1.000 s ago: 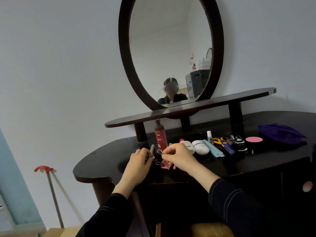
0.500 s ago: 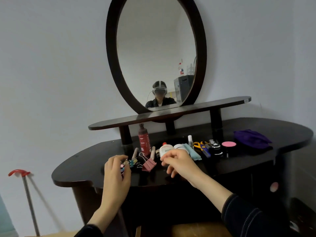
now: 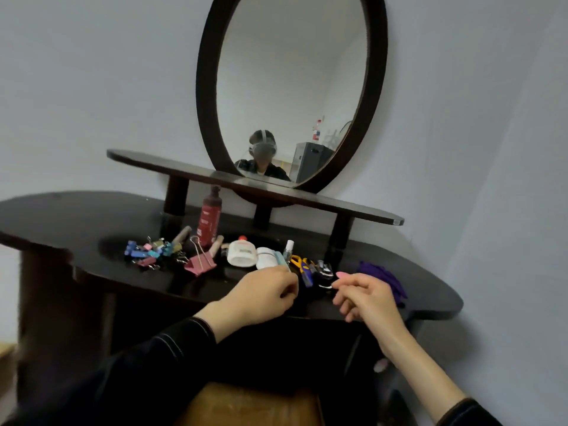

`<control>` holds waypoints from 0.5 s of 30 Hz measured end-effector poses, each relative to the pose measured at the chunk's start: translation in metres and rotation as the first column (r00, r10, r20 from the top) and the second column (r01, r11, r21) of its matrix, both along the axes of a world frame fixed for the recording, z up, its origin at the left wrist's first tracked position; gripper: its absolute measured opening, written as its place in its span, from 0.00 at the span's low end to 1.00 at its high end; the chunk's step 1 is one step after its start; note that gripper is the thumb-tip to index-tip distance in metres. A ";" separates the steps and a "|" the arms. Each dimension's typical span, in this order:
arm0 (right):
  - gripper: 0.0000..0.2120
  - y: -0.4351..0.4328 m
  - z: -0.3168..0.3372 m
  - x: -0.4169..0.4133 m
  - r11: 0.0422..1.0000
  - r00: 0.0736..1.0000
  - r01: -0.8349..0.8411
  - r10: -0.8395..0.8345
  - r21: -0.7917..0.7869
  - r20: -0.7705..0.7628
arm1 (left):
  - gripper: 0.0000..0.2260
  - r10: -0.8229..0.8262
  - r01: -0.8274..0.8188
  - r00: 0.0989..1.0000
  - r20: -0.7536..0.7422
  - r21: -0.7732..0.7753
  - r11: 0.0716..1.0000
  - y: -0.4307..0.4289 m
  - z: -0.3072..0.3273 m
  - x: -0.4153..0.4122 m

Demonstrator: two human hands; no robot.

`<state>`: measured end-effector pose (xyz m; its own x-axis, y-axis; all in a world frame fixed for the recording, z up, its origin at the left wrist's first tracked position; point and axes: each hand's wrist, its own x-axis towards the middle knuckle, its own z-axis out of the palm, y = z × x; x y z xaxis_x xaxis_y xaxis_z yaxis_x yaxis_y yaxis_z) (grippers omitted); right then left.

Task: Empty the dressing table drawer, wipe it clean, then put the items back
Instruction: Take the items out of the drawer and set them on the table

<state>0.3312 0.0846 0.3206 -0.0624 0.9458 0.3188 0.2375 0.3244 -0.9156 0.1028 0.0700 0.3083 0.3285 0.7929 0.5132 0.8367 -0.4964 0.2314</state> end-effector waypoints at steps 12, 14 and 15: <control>0.33 0.115 0.003 0.071 0.935 0.535 0.340 -0.284 0.105 0.796 | 0.05 -0.076 0.087 0.992 0.097 -0.112 0.990 0.010 -0.002 -0.003; 0.24 0.123 -0.005 0.072 0.913 0.451 0.368 -0.339 0.174 0.825 | 0.04 -0.074 0.085 0.992 0.101 -0.116 0.990 0.010 -0.002 -0.004; 0.21 0.124 -0.006 0.073 0.896 0.411 0.384 -0.382 0.223 0.828 | 0.04 -0.071 0.083 0.992 0.104 -0.118 0.990 0.010 -0.002 -0.004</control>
<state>0.4038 0.2088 0.3146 0.0739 0.9434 0.3234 0.9793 -0.0073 -0.2024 0.0988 0.0797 0.3065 0.3434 0.8259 0.4472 0.7669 -0.5215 0.3741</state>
